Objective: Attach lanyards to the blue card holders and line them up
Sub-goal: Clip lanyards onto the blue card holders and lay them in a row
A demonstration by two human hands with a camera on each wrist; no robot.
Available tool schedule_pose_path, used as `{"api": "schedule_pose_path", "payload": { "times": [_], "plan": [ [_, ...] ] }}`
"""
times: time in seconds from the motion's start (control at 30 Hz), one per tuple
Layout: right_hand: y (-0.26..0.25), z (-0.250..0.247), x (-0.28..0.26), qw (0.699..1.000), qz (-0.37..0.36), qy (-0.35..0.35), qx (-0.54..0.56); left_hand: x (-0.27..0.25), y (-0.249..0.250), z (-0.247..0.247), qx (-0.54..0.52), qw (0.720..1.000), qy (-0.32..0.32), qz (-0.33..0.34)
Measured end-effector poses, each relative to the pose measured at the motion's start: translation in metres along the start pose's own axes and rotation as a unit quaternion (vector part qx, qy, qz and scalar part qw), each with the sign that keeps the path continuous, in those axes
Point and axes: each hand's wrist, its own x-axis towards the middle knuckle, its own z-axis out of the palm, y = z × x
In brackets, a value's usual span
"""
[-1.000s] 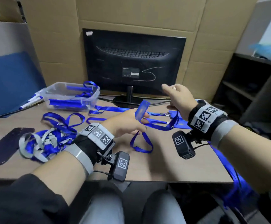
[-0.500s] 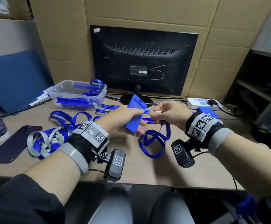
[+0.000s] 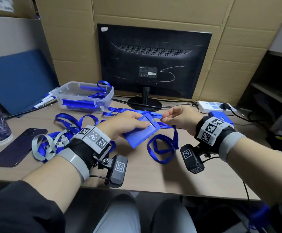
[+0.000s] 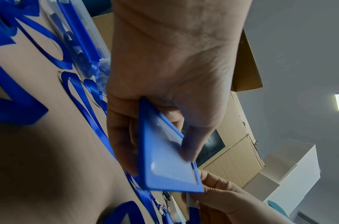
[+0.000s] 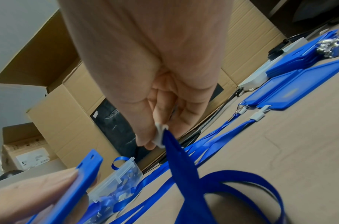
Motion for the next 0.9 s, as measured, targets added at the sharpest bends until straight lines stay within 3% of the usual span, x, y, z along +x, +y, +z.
{"api": "schedule_pose_path", "payload": {
  "times": [0.17, 0.33, 0.47, 0.9],
  "plan": [
    [0.000, 0.006, -0.001, 0.996, -0.012, -0.066, 0.063, 0.003, -0.003, 0.003, -0.001, 1.000, -0.002, 0.015],
    [0.001, 0.007, 0.004, 0.997, -0.038, -0.051, 0.034, 0.005, -0.003, 0.004, 0.010, 0.999, -0.020, 0.034],
    [-0.001, 0.006, -0.001, 0.990, -0.033, -0.087, 0.105, 0.008, -0.005, 0.003, 0.023, 0.999, 0.007, 0.036],
    [-0.007, 0.002, -0.008, 0.985, -0.055, -0.152, 0.057, 0.013, -0.011, 0.001, 0.031, 0.999, 0.029, 0.021]
  ]
}}
